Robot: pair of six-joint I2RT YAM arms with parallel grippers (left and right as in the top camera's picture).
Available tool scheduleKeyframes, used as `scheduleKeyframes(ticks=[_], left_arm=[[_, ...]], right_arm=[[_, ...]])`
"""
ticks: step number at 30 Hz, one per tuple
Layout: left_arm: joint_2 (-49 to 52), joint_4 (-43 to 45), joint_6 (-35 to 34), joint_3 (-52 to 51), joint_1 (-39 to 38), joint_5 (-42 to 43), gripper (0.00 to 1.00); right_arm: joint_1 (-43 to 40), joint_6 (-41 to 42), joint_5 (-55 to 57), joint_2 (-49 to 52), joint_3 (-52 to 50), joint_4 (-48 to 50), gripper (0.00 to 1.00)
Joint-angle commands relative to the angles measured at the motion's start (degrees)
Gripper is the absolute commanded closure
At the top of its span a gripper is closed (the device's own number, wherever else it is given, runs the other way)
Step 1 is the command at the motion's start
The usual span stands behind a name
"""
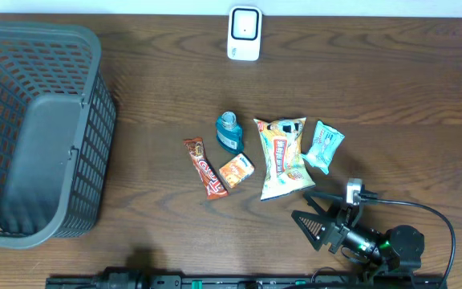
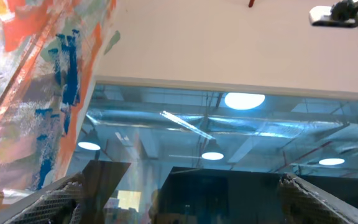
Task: Scan the item barcode
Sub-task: 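Reach the right gripper over the items toward the blue bottle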
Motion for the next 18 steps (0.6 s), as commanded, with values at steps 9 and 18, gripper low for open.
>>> scheduleKeyframes(ticks=[9, 18], left_arm=[[-0.1, 4.8, -0.5, -4.5, 1.5, -7.3, 0.02], [-0.1, 11.4, -0.5, -13.9, 1.5, -8.5, 0.02]], right_arm=[[0.7, -6.5, 10.8, 2.0, 1.2, -0.7, 0.01], [5.9, -24.6, 34.2, 21.0, 26.6, -22.3, 0.01]])
